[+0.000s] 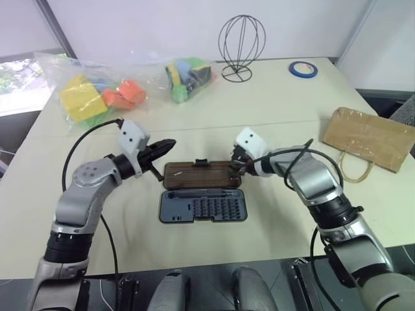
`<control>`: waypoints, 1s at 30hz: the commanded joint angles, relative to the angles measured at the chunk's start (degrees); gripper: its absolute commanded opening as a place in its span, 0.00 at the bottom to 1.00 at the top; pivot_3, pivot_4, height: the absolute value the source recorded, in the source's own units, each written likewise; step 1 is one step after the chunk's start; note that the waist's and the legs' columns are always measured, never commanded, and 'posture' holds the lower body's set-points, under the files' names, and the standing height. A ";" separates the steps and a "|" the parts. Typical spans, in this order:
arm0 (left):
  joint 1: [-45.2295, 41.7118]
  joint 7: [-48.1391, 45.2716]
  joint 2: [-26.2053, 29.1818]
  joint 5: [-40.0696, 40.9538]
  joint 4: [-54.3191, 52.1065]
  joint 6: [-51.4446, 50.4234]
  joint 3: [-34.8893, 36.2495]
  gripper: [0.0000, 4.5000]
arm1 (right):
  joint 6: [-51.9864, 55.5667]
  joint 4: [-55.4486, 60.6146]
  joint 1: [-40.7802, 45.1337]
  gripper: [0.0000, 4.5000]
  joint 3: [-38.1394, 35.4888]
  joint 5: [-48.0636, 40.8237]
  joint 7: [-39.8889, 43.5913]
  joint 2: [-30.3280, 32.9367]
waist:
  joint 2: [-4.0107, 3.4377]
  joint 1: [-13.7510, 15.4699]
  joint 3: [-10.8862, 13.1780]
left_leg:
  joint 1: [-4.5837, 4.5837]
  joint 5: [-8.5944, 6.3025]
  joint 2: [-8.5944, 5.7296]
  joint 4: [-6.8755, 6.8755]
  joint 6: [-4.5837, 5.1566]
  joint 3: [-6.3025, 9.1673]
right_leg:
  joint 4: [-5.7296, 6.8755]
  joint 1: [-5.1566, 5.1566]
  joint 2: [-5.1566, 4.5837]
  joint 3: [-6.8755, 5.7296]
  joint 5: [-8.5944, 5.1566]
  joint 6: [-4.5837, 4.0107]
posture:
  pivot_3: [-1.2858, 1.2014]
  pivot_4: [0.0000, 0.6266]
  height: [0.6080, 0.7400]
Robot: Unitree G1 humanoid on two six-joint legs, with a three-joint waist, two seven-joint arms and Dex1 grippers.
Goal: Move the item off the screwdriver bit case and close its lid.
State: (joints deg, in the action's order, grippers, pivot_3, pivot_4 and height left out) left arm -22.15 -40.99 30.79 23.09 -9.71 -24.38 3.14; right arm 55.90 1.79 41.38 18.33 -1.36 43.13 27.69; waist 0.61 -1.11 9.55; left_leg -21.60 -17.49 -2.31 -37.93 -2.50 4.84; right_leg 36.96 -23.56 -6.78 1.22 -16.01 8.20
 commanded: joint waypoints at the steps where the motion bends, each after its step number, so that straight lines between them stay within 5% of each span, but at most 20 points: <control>1: -0.72 0.01 -0.12 -0.10 -1.08 1.15 0.49 0.00 | 0.17 1.72 1.14 0.80 -0.15 -0.63 -0.04 0.23 | 0.00 0.02 0.00 | 0.00 0.00 0.00 0.00 0.00 0.00 | 0.00 0.00 0.00 0.00 0.00 0.00 | 0.52 0.24 1.00; 2: -0.69 -0.09 -0.08 -0.06 -1.10 1.11 0.47 0.00 | 0.41 1.90 1.27 0.90 -0.26 -0.75 -0.04 0.24 | 0.00 0.03 0.00 | 0.00 0.00 0.00 0.00 0.00 0.00 | 0.00 0.00 0.00 0.00 0.00 0.00 | 0.52 0.24 1.00; 17: 4.76 -10.34 6.94 5.61 -6.68 -5.29 0.10 0.00 | 7.53 6.03 9.09 0.90 -12.73 -7.62 -2.16 2.08 | -0.02 -0.01 0.02 | -0.18 0.00 0.01 0.00 0.00 0.01 | 0.01 -0.16 0.00 0.00 0.00 0.00 | 0.52 0.24 1.00; 30: 11.60 -20.69 12.14 5.26 -8.28 -5.58 -5.65 0.00 | 8.50 11.53 6.59 0.90 -11.26 -11.03 -4.24 3.11 | -0.02 -0.03 0.02 | -0.77 0.06 0.00 -0.10 -0.10 -0.01 | 0.12 -0.78 -0.01 0.01 0.00 -0.01 | 0.52 0.24 1.00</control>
State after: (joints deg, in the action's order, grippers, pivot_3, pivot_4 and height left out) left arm -10.92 -60.05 42.04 28.95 -17.07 -31.57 -1.77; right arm 65.34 10.94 47.77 6.91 -11.63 39.12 30.36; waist 0.59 -1.14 9.57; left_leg -22.38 -17.43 -2.31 -38.03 -2.60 4.83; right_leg 37.08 -24.35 -6.79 1.24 -16.01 8.19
